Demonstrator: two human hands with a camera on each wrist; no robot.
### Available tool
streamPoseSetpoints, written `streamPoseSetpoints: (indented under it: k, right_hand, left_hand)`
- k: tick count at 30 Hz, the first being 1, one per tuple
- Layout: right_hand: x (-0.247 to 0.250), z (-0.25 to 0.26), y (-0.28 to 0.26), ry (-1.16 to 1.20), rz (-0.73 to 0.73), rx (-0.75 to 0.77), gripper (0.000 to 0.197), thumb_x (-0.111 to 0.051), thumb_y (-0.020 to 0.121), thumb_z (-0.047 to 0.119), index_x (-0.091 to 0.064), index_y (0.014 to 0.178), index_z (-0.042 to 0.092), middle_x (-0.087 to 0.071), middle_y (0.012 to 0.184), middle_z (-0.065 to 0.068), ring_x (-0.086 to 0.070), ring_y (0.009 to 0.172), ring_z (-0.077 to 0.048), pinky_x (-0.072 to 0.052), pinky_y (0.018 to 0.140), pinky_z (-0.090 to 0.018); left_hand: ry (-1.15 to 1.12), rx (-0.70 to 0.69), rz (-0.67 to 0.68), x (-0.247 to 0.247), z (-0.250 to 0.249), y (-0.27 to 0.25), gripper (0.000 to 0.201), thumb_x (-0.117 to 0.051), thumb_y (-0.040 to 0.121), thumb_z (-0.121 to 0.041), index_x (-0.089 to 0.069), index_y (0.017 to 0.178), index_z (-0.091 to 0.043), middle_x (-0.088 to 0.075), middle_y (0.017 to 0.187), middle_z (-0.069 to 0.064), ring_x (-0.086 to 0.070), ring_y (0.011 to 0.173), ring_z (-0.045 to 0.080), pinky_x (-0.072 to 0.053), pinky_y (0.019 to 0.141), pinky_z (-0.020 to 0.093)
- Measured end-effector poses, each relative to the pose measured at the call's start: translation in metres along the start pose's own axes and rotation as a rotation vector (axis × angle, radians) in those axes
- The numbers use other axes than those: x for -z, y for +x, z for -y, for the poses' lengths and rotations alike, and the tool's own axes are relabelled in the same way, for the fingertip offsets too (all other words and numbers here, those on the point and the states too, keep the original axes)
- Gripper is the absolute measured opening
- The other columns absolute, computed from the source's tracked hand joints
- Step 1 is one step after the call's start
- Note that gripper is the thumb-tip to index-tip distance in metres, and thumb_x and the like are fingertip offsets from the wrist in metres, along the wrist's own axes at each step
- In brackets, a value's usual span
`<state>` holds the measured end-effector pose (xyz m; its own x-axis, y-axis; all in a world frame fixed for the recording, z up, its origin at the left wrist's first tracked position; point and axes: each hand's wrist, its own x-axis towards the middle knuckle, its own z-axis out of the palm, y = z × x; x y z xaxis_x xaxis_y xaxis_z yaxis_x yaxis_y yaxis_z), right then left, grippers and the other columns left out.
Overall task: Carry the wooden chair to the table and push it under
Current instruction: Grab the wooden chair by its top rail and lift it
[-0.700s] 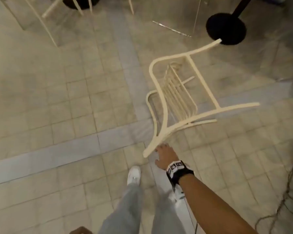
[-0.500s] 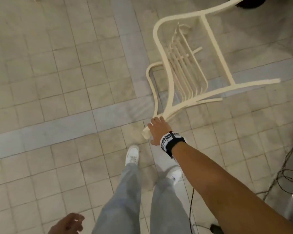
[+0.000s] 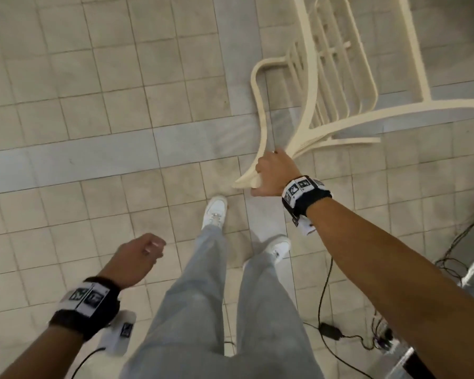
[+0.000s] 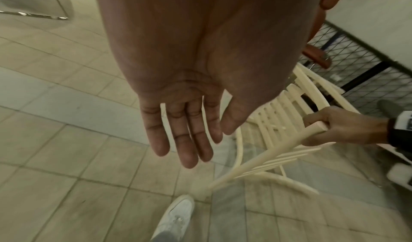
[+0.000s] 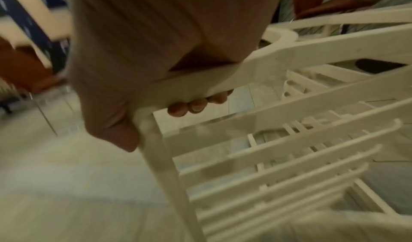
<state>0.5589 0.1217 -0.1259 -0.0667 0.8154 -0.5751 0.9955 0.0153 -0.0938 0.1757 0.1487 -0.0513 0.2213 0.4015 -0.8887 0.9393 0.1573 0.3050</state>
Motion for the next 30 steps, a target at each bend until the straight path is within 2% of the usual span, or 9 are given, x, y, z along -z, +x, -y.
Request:
streamPoseSetpoints:
  k: [4, 6, 10, 13, 16, 20, 25, 27, 30]
  right_hand:
    - [0.058, -0.001, -0.048, 0.110, -0.171, 0.027, 0.058, -0.049, 0.060, 0.072, -0.072, 0.071, 0.019, -0.064, 0.070, 0.005, -0.058, 0.075, -0.020, -0.038, 0.083, -0.040]
    - [0.090, -0.004, -0.078, 0.211, -0.255, 0.052, 0.054, -0.056, 0.061, 0.073, -0.069, 0.068, 0.021, -0.062, 0.067, 0.007, -0.056, 0.075, -0.016, -0.039, 0.084, -0.041]
    - [0.144, -0.010, -0.134, 0.362, -0.362, 0.070, 0.047, -0.068, 0.064, 0.071, -0.060, 0.061, 0.025, -0.053, 0.062, 0.012, -0.048, 0.068, -0.009, -0.037, 0.082, -0.038]
    - [0.174, -0.015, -0.172, 0.469, -0.444, 0.060, 0.047, -0.078, 0.062, 0.065, -0.062, 0.062, 0.021, -0.057, 0.064, 0.010, -0.051, 0.068, -0.010, -0.036, 0.082, -0.039]
    - [0.190, -0.022, -0.207, 0.600, -0.489, 0.027, 0.043, -0.084, 0.061, 0.057, -0.063, 0.062, 0.020, -0.060, 0.065, 0.007, -0.056, 0.070, -0.014, -0.034, 0.083, -0.037]
    - [0.184, -0.040, -0.253, 0.742, -0.517, -0.073, 0.040, -0.085, 0.063, 0.053, -0.064, 0.067, 0.019, -0.061, 0.070, 0.006, -0.056, 0.074, -0.017, -0.036, 0.082, -0.035]
    - [0.157, -0.082, -0.326, 1.006, -0.607, -0.272, 0.036, -0.081, 0.072, 0.044, -0.066, 0.082, 0.014, -0.061, 0.084, -0.008, -0.056, 0.082, -0.029, -0.044, 0.072, -0.040]
    - [0.146, -0.097, -0.361, 1.007, -0.600, -0.369, 0.032, -0.079, 0.076, 0.042, -0.067, 0.086, 0.015, -0.064, 0.088, -0.007, -0.060, 0.082, -0.028, -0.047, 0.072, -0.040]
    - [0.114, -0.110, -0.414, 0.954, -0.562, -0.529, 0.030, -0.076, 0.075, 0.043, -0.069, 0.093, 0.020, -0.068, 0.091, -0.001, -0.064, 0.083, -0.022, -0.049, 0.072, -0.034]
  left_hand:
    - [0.007, -0.122, 0.009, 0.008, -0.049, 0.022, 0.016, -0.053, 0.099, -0.036, -0.068, 0.098, -0.034, -0.079, 0.096, -0.004, -0.075, 0.087, 0.022, -0.061, 0.089, 0.042]
    - [0.057, -0.177, 0.030, 0.006, -0.073, 0.031, 0.015, -0.060, 0.099, -0.037, -0.068, 0.110, -0.030, -0.077, 0.107, 0.000, -0.073, 0.093, 0.023, -0.058, 0.096, 0.041]
    - [0.217, -0.243, 0.112, -0.006, -0.112, 0.047, 0.076, -0.077, 0.092, -0.045, -0.044, 0.156, -0.022, -0.055, 0.153, 0.006, -0.057, 0.133, 0.023, -0.043, 0.117, 0.040]
    - [0.366, -0.271, 0.157, -0.016, -0.123, 0.052, 0.088, -0.074, 0.092, -0.049, -0.031, 0.164, -0.024, -0.045, 0.165, 0.004, -0.045, 0.148, 0.029, -0.036, 0.120, 0.041]
    - [0.387, -0.318, 0.078, -0.020, -0.125, 0.049, 0.064, -0.066, 0.099, -0.033, -0.044, 0.159, -0.032, -0.064, 0.148, 0.012, -0.062, 0.131, 0.036, -0.049, 0.106, 0.039]
    - [0.392, -0.482, -0.080, -0.003, -0.140, 0.036, 0.053, -0.062, 0.094, -0.003, -0.065, 0.144, -0.021, -0.076, 0.124, 0.023, -0.074, 0.104, 0.043, -0.057, 0.093, 0.040]
    - [0.623, -0.707, -0.270, 0.036, -0.216, 0.011, 0.041, -0.072, 0.092, -0.017, -0.074, 0.132, -0.028, -0.083, 0.095, 0.016, -0.076, 0.082, 0.040, -0.060, 0.077, 0.046]
    - [0.702, -0.824, -0.382, 0.039, -0.256, -0.004, 0.035, -0.076, 0.088, -0.018, -0.080, 0.121, -0.029, -0.081, 0.081, 0.010, -0.074, 0.073, 0.039, -0.056, 0.067, 0.044]
    - [0.871, -0.903, -0.406, 0.024, -0.312, -0.024, 0.027, -0.072, 0.088, -0.023, -0.080, 0.112, -0.032, -0.078, 0.075, 0.005, -0.072, 0.070, 0.037, -0.055, 0.064, 0.042]
